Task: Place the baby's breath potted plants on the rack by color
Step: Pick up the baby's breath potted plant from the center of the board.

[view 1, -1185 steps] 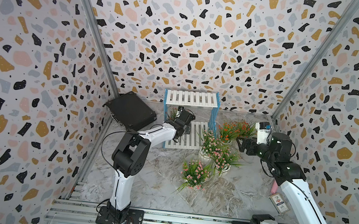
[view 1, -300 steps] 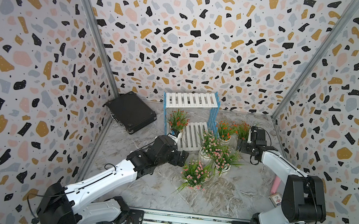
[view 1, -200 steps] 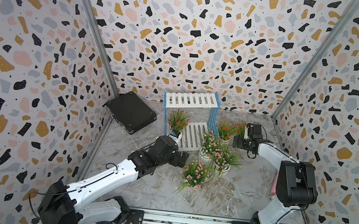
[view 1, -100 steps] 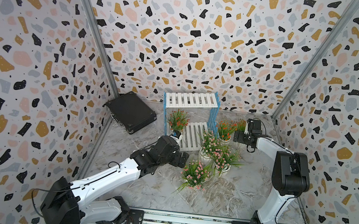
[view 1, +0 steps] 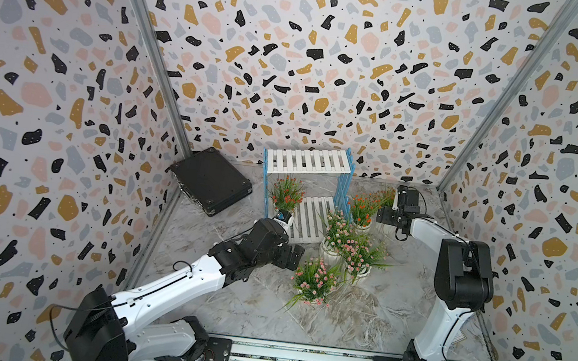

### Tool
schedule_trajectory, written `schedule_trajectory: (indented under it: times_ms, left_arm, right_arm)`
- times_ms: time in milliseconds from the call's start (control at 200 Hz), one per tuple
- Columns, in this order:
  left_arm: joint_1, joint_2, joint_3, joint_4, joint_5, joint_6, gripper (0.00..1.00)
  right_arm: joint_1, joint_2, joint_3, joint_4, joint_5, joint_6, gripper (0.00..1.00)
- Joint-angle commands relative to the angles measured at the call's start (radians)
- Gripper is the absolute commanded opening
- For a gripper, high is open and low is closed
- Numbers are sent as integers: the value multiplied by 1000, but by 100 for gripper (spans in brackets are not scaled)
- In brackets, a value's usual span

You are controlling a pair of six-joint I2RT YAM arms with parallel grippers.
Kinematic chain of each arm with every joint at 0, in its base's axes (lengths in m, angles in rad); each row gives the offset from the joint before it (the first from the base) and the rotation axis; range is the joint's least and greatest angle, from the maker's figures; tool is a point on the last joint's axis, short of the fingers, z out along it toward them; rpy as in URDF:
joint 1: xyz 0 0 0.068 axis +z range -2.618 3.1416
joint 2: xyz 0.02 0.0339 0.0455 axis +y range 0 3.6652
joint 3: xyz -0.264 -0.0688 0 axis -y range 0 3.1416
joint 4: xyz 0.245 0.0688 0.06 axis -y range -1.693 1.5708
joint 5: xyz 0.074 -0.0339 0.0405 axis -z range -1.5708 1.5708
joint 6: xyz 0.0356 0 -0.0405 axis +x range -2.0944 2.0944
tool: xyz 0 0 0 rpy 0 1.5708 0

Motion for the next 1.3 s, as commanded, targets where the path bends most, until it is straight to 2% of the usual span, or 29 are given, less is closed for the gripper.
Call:
schedule_trajectory:
  times_ms: [0,340,676,951,1297]
  left_arm:
    - [-6,-25,18,16,-5,4,99]
    - [-8,-42,16,8,0,1,99]
    - [-11,-66,16,-33,-5,-14,99]
    - [-12,-77,37,-84,-30,-27,99]
    - [-12,-100,90,-175,-86,-32,99]
  right_arm:
    - [1,-59,-47,43,9,5,82]
    - [1,-257,-197,10,41,15,76]
    - [3,-542,-246,-225,41,32,75]
    - [48,-721,-164,-367,26,-4,75]
    - [206,-708,38,-455,8,-34,74]
